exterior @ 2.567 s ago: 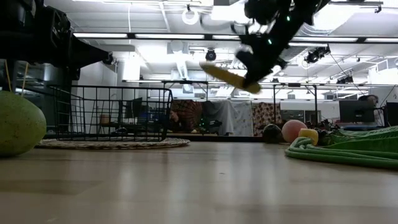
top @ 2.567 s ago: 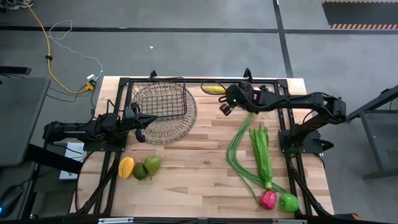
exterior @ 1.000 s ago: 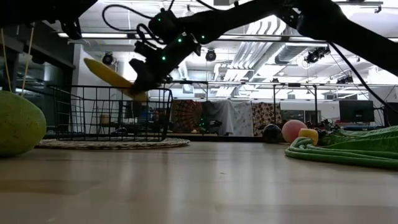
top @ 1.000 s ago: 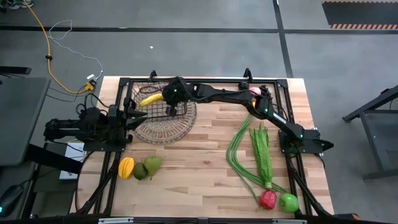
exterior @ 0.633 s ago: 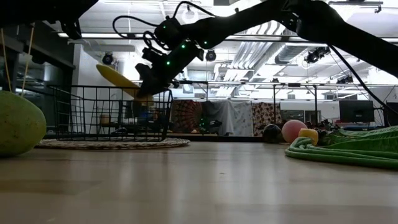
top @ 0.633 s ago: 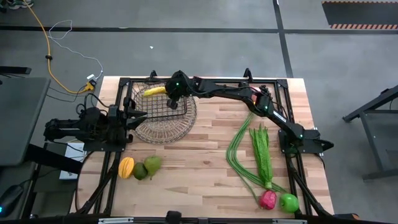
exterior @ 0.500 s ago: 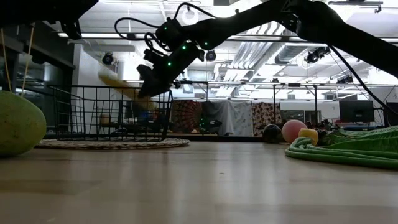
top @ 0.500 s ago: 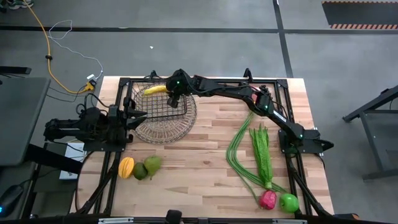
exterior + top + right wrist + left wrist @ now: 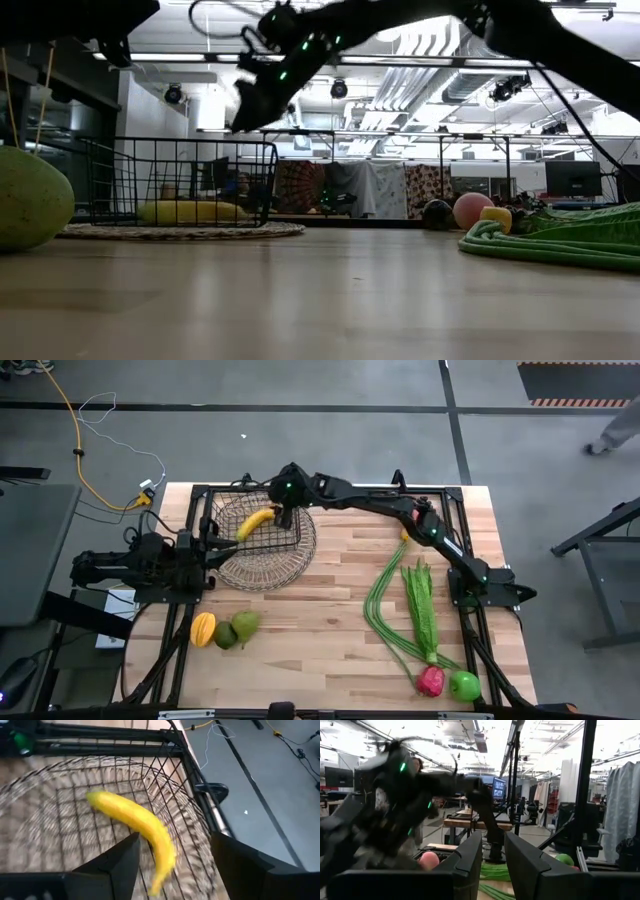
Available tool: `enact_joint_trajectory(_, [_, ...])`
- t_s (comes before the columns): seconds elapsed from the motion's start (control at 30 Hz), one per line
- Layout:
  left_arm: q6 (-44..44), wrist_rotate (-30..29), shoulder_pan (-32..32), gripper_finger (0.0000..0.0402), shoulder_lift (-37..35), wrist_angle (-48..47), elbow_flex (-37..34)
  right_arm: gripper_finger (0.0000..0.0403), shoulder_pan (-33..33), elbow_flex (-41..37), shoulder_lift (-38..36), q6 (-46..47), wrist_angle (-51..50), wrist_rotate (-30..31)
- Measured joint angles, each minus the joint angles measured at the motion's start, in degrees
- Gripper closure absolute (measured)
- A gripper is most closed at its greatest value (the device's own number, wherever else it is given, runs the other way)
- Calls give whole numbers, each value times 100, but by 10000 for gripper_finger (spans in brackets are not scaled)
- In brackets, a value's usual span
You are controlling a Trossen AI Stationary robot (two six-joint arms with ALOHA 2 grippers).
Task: Build produce basket
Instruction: Put the yellow starfruit into the wire basket
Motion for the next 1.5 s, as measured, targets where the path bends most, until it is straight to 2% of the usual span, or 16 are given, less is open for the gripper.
enact_joint_trajectory(0.2, [0,0,0,326,0,-98,0,170,21,-516,-883,16,-1231,-4])
enact_joint_trajectory(0.33, [0,-110,0,326,0,-206,0,169,144,-1961,-1803,38,-861,1])
enact_joint_trajectory(0.43, [-3,-157,0,326,2,-289,0,169,280,-3692,-2775,278,92,93])
enact_joint_trajectory(0.63, [62,-484,0,326,0,-322,0,169,683,-7284,-4979,1000,3460,570])
enact_joint_trajectory(0.73, [203,-646,0,326,2,-280,0,169,933,-8516,-5749,1472,4884,671])
enact_joint_trajectory(0.83, [372,-706,2,326,2,-154,0,169,1083,-9351,-6285,1911,5854,832])
enact_joint_trajectory(0.97, [593,-702,4,325,1,-27,0,169,1112,-9946,-6630,2412,6500,1017])
enact_joint_trajectory(1.13, [748,-698,11,305,2,-21,0,169,1008,-10063,-6668,2564,6554,1298])
enact_joint_trajectory(1.5, [160,-509,9,184,141,-34,0,169,940,-10056,-6668,2533,6600,1274])
